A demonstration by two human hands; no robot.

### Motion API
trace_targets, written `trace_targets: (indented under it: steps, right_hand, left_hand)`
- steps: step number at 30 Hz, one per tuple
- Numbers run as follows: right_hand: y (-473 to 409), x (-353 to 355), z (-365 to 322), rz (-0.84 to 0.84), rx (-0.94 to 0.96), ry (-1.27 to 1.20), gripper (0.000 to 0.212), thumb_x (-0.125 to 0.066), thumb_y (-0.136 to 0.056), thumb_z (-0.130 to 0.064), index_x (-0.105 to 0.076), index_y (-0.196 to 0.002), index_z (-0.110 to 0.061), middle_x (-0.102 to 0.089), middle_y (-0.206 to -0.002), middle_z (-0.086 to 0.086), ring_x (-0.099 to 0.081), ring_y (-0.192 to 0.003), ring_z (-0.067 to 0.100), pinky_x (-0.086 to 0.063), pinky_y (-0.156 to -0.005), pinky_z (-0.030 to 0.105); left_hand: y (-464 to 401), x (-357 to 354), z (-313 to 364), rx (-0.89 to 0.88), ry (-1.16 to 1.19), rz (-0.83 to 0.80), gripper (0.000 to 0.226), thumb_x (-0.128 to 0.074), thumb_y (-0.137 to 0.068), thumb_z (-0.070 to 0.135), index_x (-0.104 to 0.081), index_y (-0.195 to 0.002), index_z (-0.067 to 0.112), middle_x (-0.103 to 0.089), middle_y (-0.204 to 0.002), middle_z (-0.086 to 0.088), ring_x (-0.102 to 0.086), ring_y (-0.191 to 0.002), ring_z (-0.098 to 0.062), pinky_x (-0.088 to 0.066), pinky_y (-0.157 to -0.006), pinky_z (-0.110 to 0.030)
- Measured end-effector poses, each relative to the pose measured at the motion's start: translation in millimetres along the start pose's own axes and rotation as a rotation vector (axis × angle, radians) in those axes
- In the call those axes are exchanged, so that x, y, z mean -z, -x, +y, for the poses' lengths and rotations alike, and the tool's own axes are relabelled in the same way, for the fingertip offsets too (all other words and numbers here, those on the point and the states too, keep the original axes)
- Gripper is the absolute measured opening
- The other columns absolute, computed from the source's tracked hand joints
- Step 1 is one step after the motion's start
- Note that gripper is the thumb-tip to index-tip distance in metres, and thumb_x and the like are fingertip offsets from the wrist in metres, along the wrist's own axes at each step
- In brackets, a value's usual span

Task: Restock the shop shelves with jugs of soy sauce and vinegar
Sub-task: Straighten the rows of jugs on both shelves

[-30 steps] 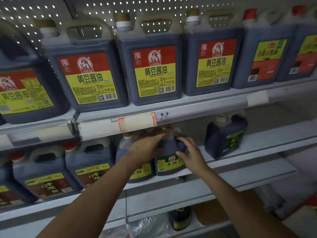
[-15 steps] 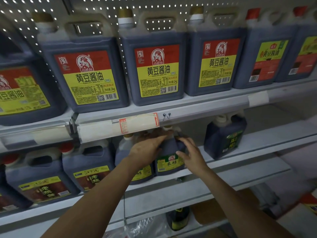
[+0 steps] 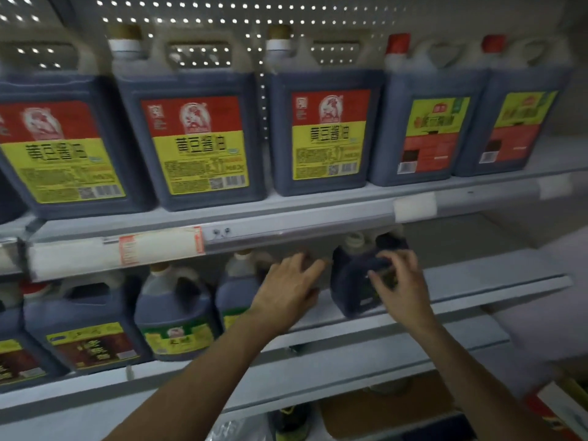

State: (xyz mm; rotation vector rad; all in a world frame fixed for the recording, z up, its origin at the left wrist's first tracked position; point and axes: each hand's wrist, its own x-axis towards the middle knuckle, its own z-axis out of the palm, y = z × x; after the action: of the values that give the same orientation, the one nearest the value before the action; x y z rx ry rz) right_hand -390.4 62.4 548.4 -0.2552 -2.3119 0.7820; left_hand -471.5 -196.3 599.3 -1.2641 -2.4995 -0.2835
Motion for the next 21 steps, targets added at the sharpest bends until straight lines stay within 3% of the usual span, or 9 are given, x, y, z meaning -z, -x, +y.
trace_targets:
  steps: [3,6,9,13,18,21]
  right_hand:
    - [-30.0,26.7,51.0,-0.128,-0.035,0.034,0.062,-0.085,-0.083,-0.020,-0.054,-0.136,-0.033,-0.038,-0.146,0.010,-0.048,-0.134,0.035,-0.049,-0.101,0.040]
    - [-55.8,37.1,78.6,-0.337,-0.023,-0.104,0.068,-0.081,-0.088,-0.013,-0.050,-0.138,-0.047,-0.035,-0.155,0.006,-0.030,-0.151,0.027,-0.037,-0.114,0.033]
    - [-66.5,29.7,86.3,-0.436,0.026,-0.256,0.071,-0.073,-0.094,-0.008,-0.043,-0.134,-0.057,-0.053,-0.144,-0.009,-0.045,-0.141,0.021,-0.039,-0.113,0.029]
    - [-58.9,14.7,99.7,-0.380,0.000,-0.308,0.061,-0.072,-0.096,-0.019,-0.049,-0.143,-0.049,-0.051,-0.147,-0.004,-0.049,-0.139,0.016,-0.043,-0.115,0.046]
    - [-42.3,0.3,77.0,-0.343,0.050,-0.315,0.059,-0.075,-0.094,-0.023,-0.050,-0.138,-0.054,-0.044,-0.144,-0.003,-0.052,-0.133,0.015,-0.046,-0.111,0.034]
    - [-33.2,-12.5,56.7,-0.352,0.067,-0.296,0.058,-0.075,-0.094,-0.025,-0.050,-0.138,-0.053,-0.043,-0.143,-0.002,-0.056,-0.128,0.017,-0.048,-0.103,0.029]
  left_hand:
    - [-48.8,-10.8,28.8,0.077,0.112,-0.217,0.071,-0.064,-0.094,0.037,-0.027,-0.155,0.036,-0.055,-0.140,-0.015,-0.060,-0.115,-0.038,-0.052,-0.087,-0.044]
    - [-89.6,-32.8,43.1,0.185,0.252,-0.316,0.062,-0.065,-0.097,0.042,-0.038,-0.152,0.030,-0.058,-0.143,-0.005,-0.058,-0.125,-0.029,-0.047,-0.091,-0.034]
    - [-99.9,-49.5,46.2,0.252,0.281,-0.355,0.061,-0.064,-0.096,0.045,-0.041,-0.152,0.034,-0.062,-0.137,-0.002,-0.059,-0.122,-0.024,-0.046,-0.090,-0.031]
    - [-97.9,-48.0,43.7,0.254,0.296,-0.295,0.065,-0.067,-0.095,0.039,-0.039,-0.154,0.039,-0.062,-0.139,-0.001,-0.058,-0.123,-0.023,-0.044,-0.090,-0.027]
    - [-75.3,-35.0,29.7,0.215,0.141,-0.250,0.073,-0.068,-0.093,0.039,-0.030,-0.155,0.051,-0.062,-0.140,0.006,-0.061,-0.123,-0.022,-0.051,-0.094,-0.035]
    - [-60.0,-22.3,13.7,0.219,0.094,-0.257,0.074,-0.068,-0.092,0.041,-0.030,-0.154,0.052,-0.055,-0.149,0.011,-0.053,-0.132,-0.020,-0.049,-0.101,-0.035]
